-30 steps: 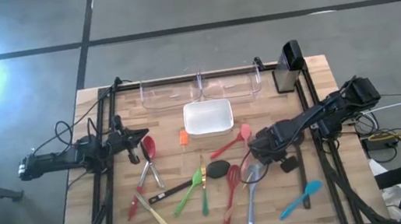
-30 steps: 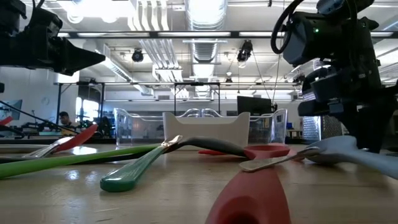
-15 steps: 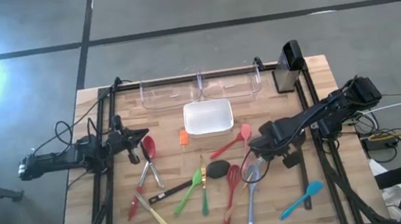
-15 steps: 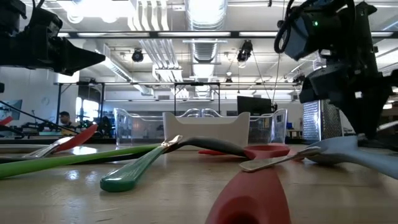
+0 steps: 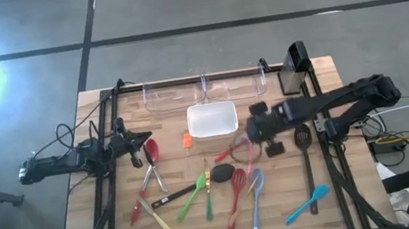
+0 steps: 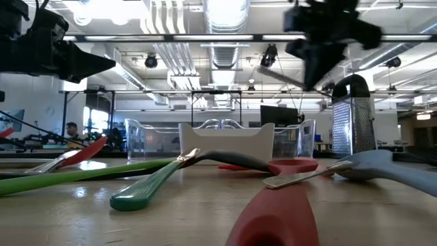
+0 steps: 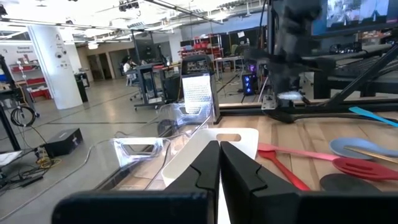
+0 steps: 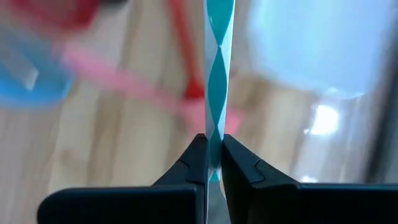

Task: Pick & Place Kitchen Items
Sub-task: Put the blue table knife into the white bin

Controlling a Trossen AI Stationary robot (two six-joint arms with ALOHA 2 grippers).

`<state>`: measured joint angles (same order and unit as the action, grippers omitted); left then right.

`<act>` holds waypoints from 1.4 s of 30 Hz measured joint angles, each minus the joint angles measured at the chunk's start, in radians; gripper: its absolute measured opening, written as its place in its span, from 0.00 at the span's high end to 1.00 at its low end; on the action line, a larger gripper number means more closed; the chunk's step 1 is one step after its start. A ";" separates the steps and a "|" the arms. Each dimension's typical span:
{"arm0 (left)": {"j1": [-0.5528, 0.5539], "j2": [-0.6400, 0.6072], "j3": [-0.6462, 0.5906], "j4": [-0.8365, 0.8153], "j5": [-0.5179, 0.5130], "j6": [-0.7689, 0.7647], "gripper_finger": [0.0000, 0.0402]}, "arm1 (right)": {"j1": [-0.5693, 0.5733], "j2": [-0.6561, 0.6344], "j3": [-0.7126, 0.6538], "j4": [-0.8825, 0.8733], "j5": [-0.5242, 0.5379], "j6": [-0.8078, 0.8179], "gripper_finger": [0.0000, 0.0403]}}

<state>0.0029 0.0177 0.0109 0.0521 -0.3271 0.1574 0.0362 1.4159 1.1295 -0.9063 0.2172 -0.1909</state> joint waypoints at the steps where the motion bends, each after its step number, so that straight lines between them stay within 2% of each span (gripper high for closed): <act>1: 0.000 0.000 0.000 0.000 0.000 0.000 0.96 | -0.026 0.007 0.023 0.031 -0.001 -0.004 0.97; 10: 0.000 0.000 0.000 0.000 0.000 0.000 0.96 | -0.184 0.176 0.267 0.056 -0.010 -0.159 0.97; 18: 0.000 0.002 0.000 0.000 0.000 0.000 0.96 | -0.210 0.377 0.455 0.037 -0.013 -0.270 0.97; 22: 0.000 0.003 0.000 0.000 0.000 0.000 0.96 | -0.218 0.462 0.519 -0.039 -0.007 -0.316 0.97; 29: 0.000 0.004 0.000 0.000 0.000 0.000 0.96 | -0.241 0.559 0.571 -0.130 0.097 -0.355 0.97; 42: 0.000 0.005 0.000 0.000 0.000 0.000 0.96 | -0.275 0.615 0.585 -0.106 0.101 -0.362 0.97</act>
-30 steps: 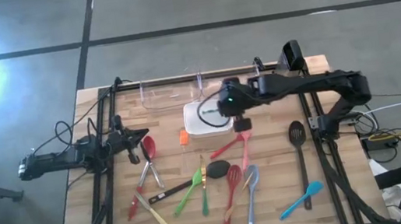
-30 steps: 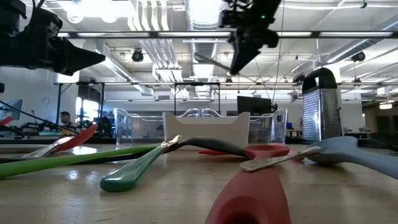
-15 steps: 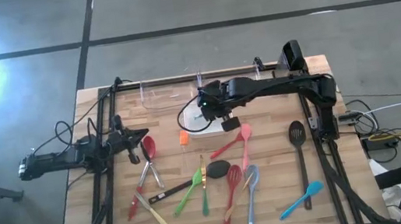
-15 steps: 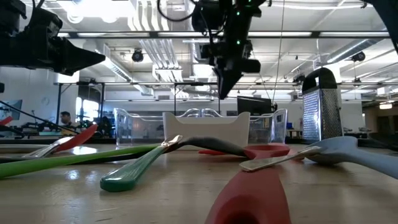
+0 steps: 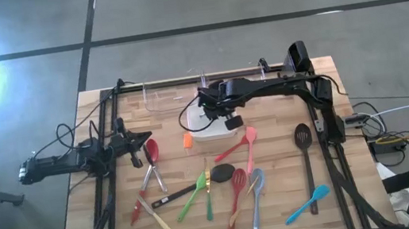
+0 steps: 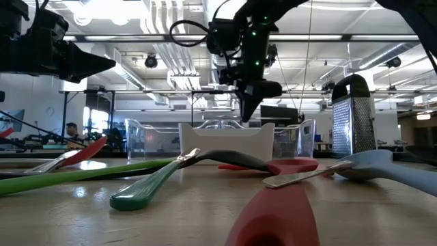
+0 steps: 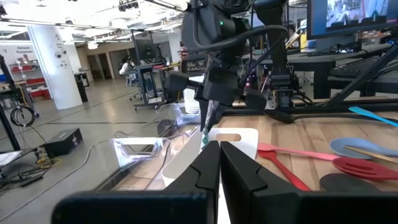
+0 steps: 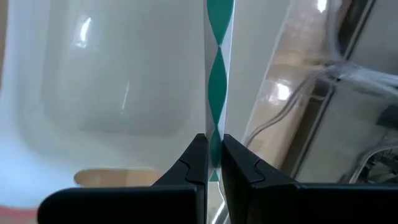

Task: Pick & Place Kitchen Items
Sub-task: Put the blue table knife into the white bin

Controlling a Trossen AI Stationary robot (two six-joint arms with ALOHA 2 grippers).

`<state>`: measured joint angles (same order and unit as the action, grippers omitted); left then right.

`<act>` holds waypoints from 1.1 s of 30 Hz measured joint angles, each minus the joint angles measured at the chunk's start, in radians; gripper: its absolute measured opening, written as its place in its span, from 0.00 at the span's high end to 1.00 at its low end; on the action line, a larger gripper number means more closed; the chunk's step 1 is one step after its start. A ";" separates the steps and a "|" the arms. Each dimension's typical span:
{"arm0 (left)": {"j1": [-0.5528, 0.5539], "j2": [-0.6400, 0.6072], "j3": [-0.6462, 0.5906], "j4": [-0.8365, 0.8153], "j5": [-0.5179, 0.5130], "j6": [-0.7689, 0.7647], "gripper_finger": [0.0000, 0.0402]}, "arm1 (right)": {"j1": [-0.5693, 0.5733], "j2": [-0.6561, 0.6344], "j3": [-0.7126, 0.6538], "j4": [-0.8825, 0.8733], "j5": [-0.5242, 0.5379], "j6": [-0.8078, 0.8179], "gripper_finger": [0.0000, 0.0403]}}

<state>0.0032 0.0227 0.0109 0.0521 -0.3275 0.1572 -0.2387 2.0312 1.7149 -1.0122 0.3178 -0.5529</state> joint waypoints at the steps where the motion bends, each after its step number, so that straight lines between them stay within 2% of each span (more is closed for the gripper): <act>1: 0.000 0.000 0.000 0.000 0.000 0.000 0.96 | 0.006 0.000 0.000 0.005 0.001 0.000 0.97; 6: 0.000 0.000 0.000 0.000 0.000 0.000 0.95 | 0.044 0.028 0.001 0.028 0.081 0.036 0.97; 12: 0.000 0.001 0.000 0.000 0.000 0.000 0.96 | 0.064 0.052 0.004 0.022 0.088 0.105 0.97; 21: 0.000 0.007 0.000 0.000 0.000 0.000 0.96 | 0.100 0.063 0.032 0.059 0.129 0.101 0.97; 33: 0.000 0.007 0.000 0.000 0.000 0.000 0.96 | 0.157 0.064 0.034 0.100 0.130 0.075 0.97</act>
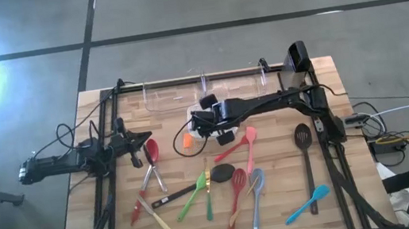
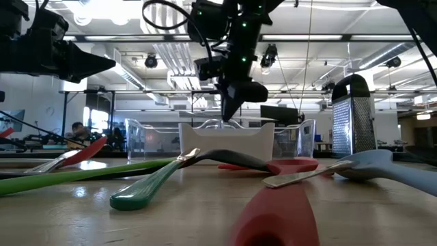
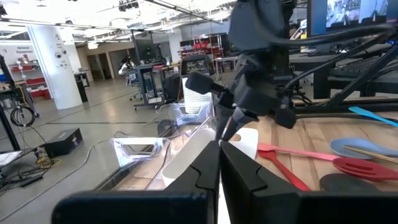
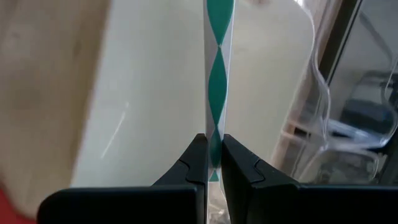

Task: Pick & Place Kitchen Items
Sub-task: Put the blue table knife into the white bin

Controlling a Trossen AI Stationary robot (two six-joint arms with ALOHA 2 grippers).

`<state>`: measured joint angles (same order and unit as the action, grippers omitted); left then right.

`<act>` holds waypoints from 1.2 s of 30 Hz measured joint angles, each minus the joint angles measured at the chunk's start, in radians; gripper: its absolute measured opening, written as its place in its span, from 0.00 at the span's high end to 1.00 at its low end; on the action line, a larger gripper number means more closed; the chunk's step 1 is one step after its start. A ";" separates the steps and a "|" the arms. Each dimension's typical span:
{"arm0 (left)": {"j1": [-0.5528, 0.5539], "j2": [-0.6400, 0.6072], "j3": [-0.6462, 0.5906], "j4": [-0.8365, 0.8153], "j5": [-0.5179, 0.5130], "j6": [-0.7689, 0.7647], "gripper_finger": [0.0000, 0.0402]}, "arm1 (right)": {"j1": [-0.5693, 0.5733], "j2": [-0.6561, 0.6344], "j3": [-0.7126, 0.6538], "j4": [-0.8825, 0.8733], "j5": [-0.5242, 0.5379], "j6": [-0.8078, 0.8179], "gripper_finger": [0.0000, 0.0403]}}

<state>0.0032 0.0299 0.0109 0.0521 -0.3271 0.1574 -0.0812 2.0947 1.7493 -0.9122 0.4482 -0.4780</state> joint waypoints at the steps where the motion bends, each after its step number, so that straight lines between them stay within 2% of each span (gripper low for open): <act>1: 0.000 0.000 0.000 0.000 0.000 0.000 0.96 | 0.002 0.001 0.000 0.012 -0.001 -0.001 0.97; 4: 0.000 0.000 0.000 0.000 0.000 0.000 0.96 | 0.001 0.004 -0.001 0.012 0.006 -0.006 0.97; 9: 0.000 0.000 0.000 0.000 0.000 0.000 0.96 | -0.004 0.044 -0.002 0.001 0.106 -0.054 0.97; 27: 0.000 0.001 0.000 0.000 0.000 0.000 0.95 | -0.009 0.147 -0.002 0.000 0.106 -0.102 0.97; 30: 0.000 0.001 0.000 0.000 0.000 0.000 0.96 | -0.009 0.145 -0.002 0.002 0.104 -0.098 0.93; 36: 0.000 0.001 0.000 0.000 0.000 0.000 0.96 | -0.008 0.127 -0.002 0.007 0.098 -0.089 0.79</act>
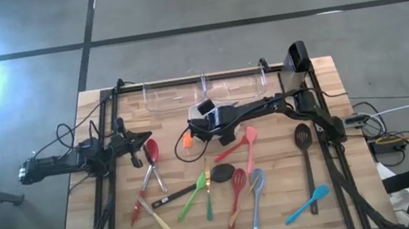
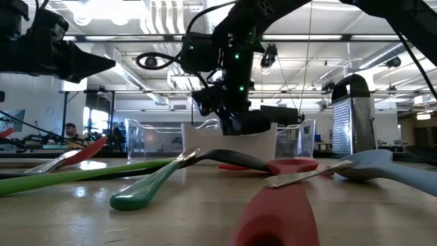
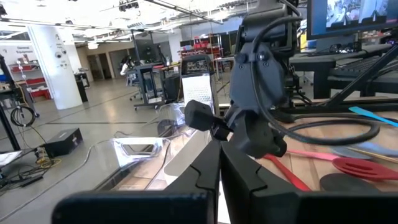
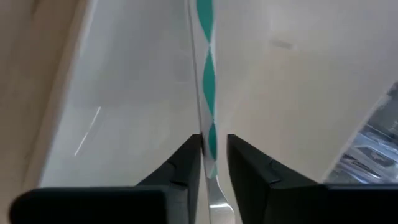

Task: Pick & Place Kitchen Items
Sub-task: Put the blue table knife into the white bin, then put the blue spatula into the right transparent bin

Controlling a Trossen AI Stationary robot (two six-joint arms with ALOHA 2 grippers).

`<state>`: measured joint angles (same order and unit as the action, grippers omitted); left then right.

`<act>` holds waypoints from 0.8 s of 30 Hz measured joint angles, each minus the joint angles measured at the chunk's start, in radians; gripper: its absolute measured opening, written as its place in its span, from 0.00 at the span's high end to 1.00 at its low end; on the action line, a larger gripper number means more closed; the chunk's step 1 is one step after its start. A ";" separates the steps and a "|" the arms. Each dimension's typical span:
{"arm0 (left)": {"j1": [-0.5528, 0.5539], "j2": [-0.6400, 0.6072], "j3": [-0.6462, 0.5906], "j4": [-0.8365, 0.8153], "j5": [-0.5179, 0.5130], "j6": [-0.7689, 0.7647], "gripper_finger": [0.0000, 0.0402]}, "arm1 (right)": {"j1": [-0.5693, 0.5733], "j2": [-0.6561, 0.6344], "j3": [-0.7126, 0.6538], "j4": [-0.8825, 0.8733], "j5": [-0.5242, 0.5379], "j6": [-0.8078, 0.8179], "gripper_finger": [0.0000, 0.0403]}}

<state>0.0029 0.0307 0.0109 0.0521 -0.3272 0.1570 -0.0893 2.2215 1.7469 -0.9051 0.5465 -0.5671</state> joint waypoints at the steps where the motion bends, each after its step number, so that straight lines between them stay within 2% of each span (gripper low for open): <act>1: 0.000 0.000 0.000 0.000 0.000 0.000 0.96 | 0.001 -0.002 0.000 0.000 0.000 0.000 0.77; 6: 0.000 0.000 0.000 0.000 0.000 0.000 0.96 | 0.011 -0.027 -0.001 -0.036 0.003 0.020 0.66; 11: 0.000 0.000 0.000 0.000 0.000 0.000 0.96 | 0.020 -0.090 -0.001 -0.094 0.006 0.072 0.60; 18: 0.000 0.000 0.000 0.000 0.000 0.000 0.96 | 0.036 -0.225 0.000 -0.125 0.003 0.167 0.58; 24: 0.000 0.000 0.000 0.000 0.000 0.000 0.95 | 0.068 -0.380 0.000 -0.200 -0.005 0.305 0.61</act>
<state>0.0032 0.0311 0.0109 0.0521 -0.3271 0.1574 -0.0217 1.8417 1.7466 -1.1052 0.5412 -0.2621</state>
